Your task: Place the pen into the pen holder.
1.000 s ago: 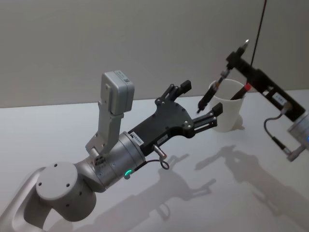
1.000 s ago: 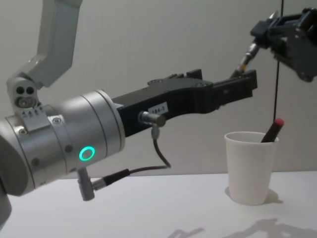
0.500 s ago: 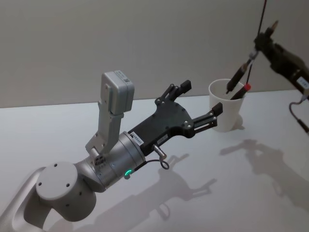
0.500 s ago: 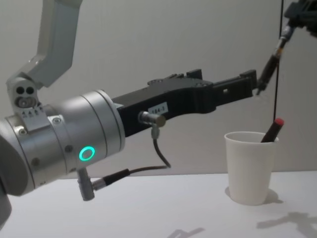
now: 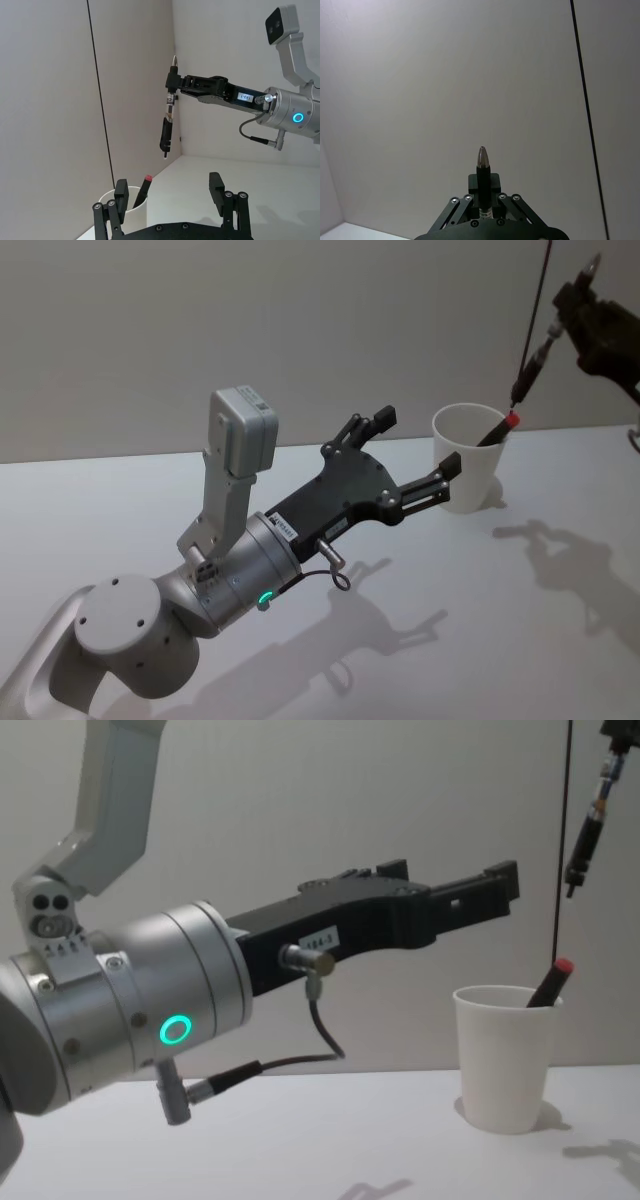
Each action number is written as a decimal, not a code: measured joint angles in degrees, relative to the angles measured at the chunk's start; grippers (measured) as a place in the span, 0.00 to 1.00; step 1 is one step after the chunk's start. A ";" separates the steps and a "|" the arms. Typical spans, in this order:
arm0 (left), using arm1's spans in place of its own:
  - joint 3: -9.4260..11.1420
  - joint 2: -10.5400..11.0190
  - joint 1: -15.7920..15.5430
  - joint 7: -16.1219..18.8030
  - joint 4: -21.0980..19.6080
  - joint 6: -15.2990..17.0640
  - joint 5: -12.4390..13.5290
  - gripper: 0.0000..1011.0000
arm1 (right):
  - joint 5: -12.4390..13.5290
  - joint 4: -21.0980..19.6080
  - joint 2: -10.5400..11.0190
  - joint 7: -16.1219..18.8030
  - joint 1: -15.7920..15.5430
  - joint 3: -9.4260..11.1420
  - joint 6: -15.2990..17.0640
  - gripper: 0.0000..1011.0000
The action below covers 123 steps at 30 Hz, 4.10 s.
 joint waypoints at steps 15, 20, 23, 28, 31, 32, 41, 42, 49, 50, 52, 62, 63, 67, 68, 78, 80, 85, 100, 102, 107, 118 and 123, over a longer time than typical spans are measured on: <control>0.00 0.00 0.00 0.00 0.00 0.00 0.00 0.99 | -16.54 3.65 -1.36 -0.89 3.97 -1.42 -1.33 0.11; 0.00 0.00 0.00 0.00 0.00 0.00 0.00 0.99 | -21.77 6.39 -2.67 -1.25 5.89 -2.11 -1.84 0.11; 0.00 0.00 0.00 0.00 0.00 0.00 0.00 0.99 | -24.25 8.16 -3.54 -1.33 7.11 -2.51 -2.18 0.11; 0.00 0.00 0.00 0.00 0.00 0.00 0.00 0.99 | -27.53 11.24 -4.82 -1.34 8.67 -3.23 -2.68 0.11; 0.00 0.00 0.00 0.00 0.00 0.00 0.00 0.99 | -28.63 12.66 -5.48 -1.31 9.36 -3.57 -2.89 0.11; 0.00 0.00 0.00 0.00 0.00 0.00 0.00 0.99 | -29.34 13.50 -5.92 -1.24 9.78 -3.80 -3.07 0.11; 0.00 0.00 0.00 0.00 0.00 0.00 0.00 0.99 | -31.84 17.93 -8.18 -0.50 11.81 -5.07 -3.43 0.11; 0.00 0.00 0.00 0.00 0.00 0.00 0.00 0.99 | -31.99 18.26 -8.34 -0.44 11.94 -5.19 -3.44 0.11; 0.00 0.00 0.00 0.00 0.00 0.00 0.00 0.99 | -33.22 21.31 -10.03 0.13 13.12 -6.29 -3.31 0.11; 0.00 0.00 0.00 0.00 0.00 0.00 0.00 0.99 | -33.31 21.62 -10.20 0.16 13.24 -6.41 -3.27 0.11; 0.00 0.00 0.00 0.00 0.00 0.00 0.00 0.99 | -33.53 22.29 -10.61 0.27 13.50 -6.64 -3.13 0.11; 0.00 0.00 0.00 0.00 0.00 0.00 0.00 0.99 | -34.11 24.23 -11.83 0.47 14.16 -7.44 -2.36 0.15; 0.00 0.00 0.00 0.00 0.00 0.00 0.00 0.99 | -34.14 24.32 -11.90 0.48 14.19 -7.49 -2.33 0.15; 0.00 0.00 0.00 0.00 0.00 0.00 0.00 0.99 | -34.27 24.70 -12.14 0.51 14.32 -7.65 -2.20 0.27; 0.00 0.00 0.00 0.00 0.00 0.00 0.00 0.99 | -34.29 24.82 -12.22 0.52 14.37 -7.69 -2.15 0.31; 0.00 0.00 0.00 0.00 0.00 0.00 0.00 0.99 | -34.44 25.34 -12.55 0.58 14.54 -7.90 -1.96 0.61; 0.00 0.00 0.00 0.00 0.00 0.00 0.00 0.99 | -34.46 25.41 -12.61 0.60 14.57 -7.93 -1.93 0.67; 0.00 0.00 0.00 0.00 0.00 0.00 0.00 0.99 | -34.48 25.49 -12.65 0.63 14.60 -7.96 -1.90 0.82; 0.00 0.00 0.00 0.00 0.00 0.00 0.00 0.99 | -32.09 22.26 -11.75 0.45 13.13 -7.42 -1.34 0.99; 0.00 0.00 0.00 0.00 0.00 0.00 0.00 0.99 | -31.56 21.41 -11.46 0.17 12.63 -7.27 -1.12 0.99; 0.00 0.00 0.00 0.00 0.00 0.00 0.00 0.99 | -30.33 18.63 -10.35 -0.75 10.98 -6.83 -0.38 0.99; 0.25 0.38 -0.14 1.35 0.15 0.01 0.38 0.99 | -29.46 16.32 -9.52 -1.74 9.25 -6.40 0.24 0.99; 0.71 1.07 -0.44 3.87 0.48 0.09 1.22 0.99 | -29.58 15.25 -9.58 -2.37 7.67 -6.00 0.27 0.99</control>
